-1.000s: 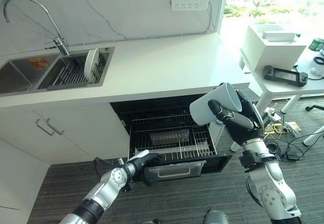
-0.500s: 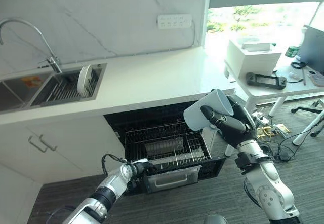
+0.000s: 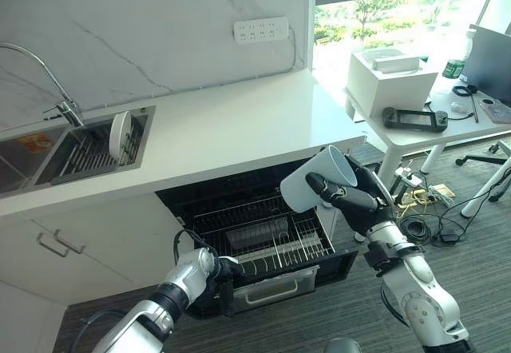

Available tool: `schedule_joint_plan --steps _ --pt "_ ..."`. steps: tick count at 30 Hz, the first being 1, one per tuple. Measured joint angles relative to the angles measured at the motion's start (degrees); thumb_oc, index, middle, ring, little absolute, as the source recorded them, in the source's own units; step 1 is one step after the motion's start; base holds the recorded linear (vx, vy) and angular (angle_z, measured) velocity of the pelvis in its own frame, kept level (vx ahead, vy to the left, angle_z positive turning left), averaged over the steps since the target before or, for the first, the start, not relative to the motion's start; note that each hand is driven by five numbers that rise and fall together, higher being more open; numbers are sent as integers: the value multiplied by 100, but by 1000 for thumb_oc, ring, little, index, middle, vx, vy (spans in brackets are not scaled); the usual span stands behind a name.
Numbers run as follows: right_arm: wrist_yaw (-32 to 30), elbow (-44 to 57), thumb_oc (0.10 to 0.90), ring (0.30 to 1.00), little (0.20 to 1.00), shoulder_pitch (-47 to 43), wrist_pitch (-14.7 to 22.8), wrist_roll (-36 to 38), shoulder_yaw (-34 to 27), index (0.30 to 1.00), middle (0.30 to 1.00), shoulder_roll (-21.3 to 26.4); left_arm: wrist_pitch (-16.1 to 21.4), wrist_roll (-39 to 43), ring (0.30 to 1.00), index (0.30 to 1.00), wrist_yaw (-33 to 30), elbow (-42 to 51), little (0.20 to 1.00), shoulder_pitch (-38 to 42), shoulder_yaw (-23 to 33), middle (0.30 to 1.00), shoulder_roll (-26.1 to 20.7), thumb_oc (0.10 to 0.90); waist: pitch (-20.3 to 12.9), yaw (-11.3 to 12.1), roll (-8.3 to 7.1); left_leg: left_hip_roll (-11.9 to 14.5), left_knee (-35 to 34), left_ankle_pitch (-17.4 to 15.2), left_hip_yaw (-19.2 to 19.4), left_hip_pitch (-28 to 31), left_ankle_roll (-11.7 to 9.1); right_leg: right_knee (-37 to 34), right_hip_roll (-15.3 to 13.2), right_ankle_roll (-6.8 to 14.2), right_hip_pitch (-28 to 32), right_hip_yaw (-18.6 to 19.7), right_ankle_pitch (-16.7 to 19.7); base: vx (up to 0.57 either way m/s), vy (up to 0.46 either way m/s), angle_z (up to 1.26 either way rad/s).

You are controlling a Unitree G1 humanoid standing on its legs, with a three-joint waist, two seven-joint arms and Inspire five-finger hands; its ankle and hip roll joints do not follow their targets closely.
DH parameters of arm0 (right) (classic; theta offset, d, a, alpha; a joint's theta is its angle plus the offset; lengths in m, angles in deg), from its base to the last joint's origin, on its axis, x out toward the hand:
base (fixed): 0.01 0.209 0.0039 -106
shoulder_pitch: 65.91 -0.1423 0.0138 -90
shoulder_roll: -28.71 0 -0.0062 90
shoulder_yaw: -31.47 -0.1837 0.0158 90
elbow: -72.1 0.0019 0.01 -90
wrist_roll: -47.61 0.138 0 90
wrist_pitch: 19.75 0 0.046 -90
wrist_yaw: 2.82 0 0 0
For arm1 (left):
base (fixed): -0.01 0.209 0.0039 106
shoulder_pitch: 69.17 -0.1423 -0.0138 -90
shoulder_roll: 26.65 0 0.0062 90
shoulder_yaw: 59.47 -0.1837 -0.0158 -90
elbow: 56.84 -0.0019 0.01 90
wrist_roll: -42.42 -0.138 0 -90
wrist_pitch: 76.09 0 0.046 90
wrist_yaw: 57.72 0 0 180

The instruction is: Place the dishes in the dishwasher.

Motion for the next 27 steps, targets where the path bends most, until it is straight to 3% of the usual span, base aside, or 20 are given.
schedule_joint_plan --steps 5,10,13,15,20,23,27 --pt "26 0 400 300 300 -30 -2 -1 -115 300 300 60 -22 134 900 900 -4 456 900 -274 259 900 -158 800 5 10 40 -9 -77 7 4 50 -12 -8 0 21 23 -37 -22 2 -1 0" --pt "32 -18 400 300 300 -11 3 -66 -154 300 300 86 -102 1394 900 900 -321 1259 900 -734 664 900 -692 800 46 94 9 -45 -119 20 -77 49 -26 -8 -36 50 76 -139 -61 9 -6 9" --pt "33 -169 400 300 300 115 42 -234 -548 300 300 108 32 2797 900 900 -663 2837 900 -1490 1806 900 -940 800 176 474 -125 -91 -136 53 -175 42 -35 31 -79 57 124 -217 -98 14 -27 21" --pt "-20 -462 400 300 300 122 53 -274 -778 300 300 109 192 3349 900 900 -987 3191 900 -1575 2227 900 -948 800 287 645 -211 -129 -121 66 -307 38 -46 74 -133 71 218 -325 -138 18 -33 33" --pt "-125 -656 400 300 300 115 106 -462 -781 300 300 97 542 4268 900 900 -2112 3033 900 -1861 2599 900 -862 800 408 799 -325 -167 -74 63 -440 -49 -48 153 -188 82 203 -449 -206 15 -20 17" --pt "-169 -655 400 300 300 104 188 -496 -784 300 300 24 738 4601 900 900 -2462 3041 900 -2084 2713 900 -545 800 454 812 -400 -167 -28 57 -460 -87 -36 153 -189 83 208 -469 -207 25 -21 5" --pt "-328 -655 400 300 300 102 224 -1088 -793 300 300 -125 1002 5282 900 900 -2952 3154 900 -2188 2801 900 -72 800 586 833 -623 -183 -27 57 -565 -106 -35 224 -224 83 212 -530 -206 118 -71 10"
